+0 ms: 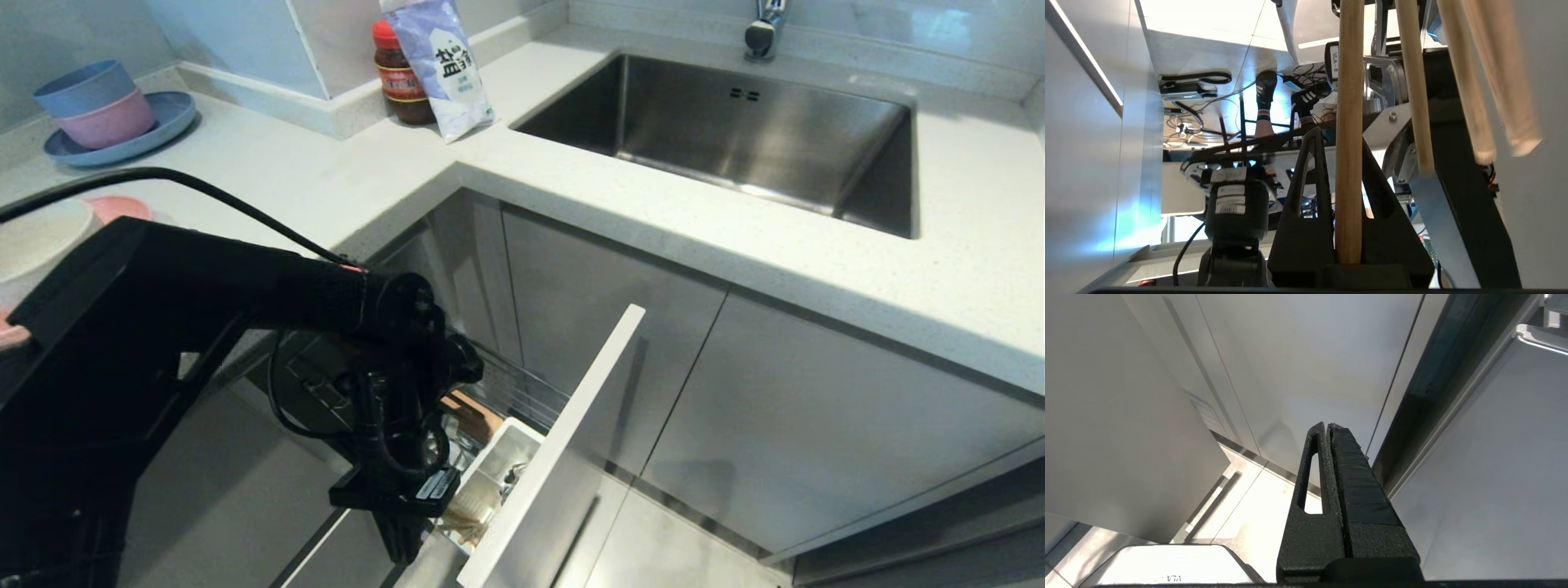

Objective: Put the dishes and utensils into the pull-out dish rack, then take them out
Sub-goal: Take the chopsticks out of the cupboard

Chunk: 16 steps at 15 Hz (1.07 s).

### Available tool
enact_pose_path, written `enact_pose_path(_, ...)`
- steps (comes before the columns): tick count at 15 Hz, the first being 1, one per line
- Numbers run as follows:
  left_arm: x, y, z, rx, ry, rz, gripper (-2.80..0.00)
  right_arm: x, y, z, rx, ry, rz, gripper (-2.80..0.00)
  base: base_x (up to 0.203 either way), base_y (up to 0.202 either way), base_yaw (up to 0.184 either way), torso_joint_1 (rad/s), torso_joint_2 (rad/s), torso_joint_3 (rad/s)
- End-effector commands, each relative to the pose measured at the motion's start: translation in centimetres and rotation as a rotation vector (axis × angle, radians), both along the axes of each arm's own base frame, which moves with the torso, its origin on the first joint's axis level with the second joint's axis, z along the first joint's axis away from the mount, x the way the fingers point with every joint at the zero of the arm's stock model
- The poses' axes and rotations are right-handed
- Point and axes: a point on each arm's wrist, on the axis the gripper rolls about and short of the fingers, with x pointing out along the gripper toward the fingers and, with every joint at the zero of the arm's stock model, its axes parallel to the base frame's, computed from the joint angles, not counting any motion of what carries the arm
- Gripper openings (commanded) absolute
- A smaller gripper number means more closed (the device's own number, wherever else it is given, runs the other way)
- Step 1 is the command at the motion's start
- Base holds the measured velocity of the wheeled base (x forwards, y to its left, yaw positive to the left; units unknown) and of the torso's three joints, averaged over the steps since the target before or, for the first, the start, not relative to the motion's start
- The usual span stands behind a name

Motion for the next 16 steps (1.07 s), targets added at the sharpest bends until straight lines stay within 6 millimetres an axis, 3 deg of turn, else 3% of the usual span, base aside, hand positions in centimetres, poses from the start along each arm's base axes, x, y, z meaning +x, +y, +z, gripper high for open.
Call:
enact_pose_path(1, -0.8, 0.4, 1.8, -0.017, -0.031, -0.001, -2.80, 0.0, 0.0, 0.0, 0.000, -0.001, 0.000, -2.80, 0.000, 0.000, 0.000, 0.000, 0.00, 0.000)
enact_pose_path(10, -3.4, 0.9, 5.2, -0.046, -0.068, -0.029, -2.80, 0.0, 0.0, 0.0, 0.000, -0.001, 0.000, -2.80, 0.000, 0.000, 0.000, 0.000, 0.00, 0.000)
enact_pose_path(16, -6.4, 2.0, 7.2, -0.057, -0.082, -0.056, -2.80, 0.0, 0.0, 0.0, 0.000, -0.001, 0.000, -2.80, 0.000, 0.000, 0.000, 0.000, 0.00, 0.000)
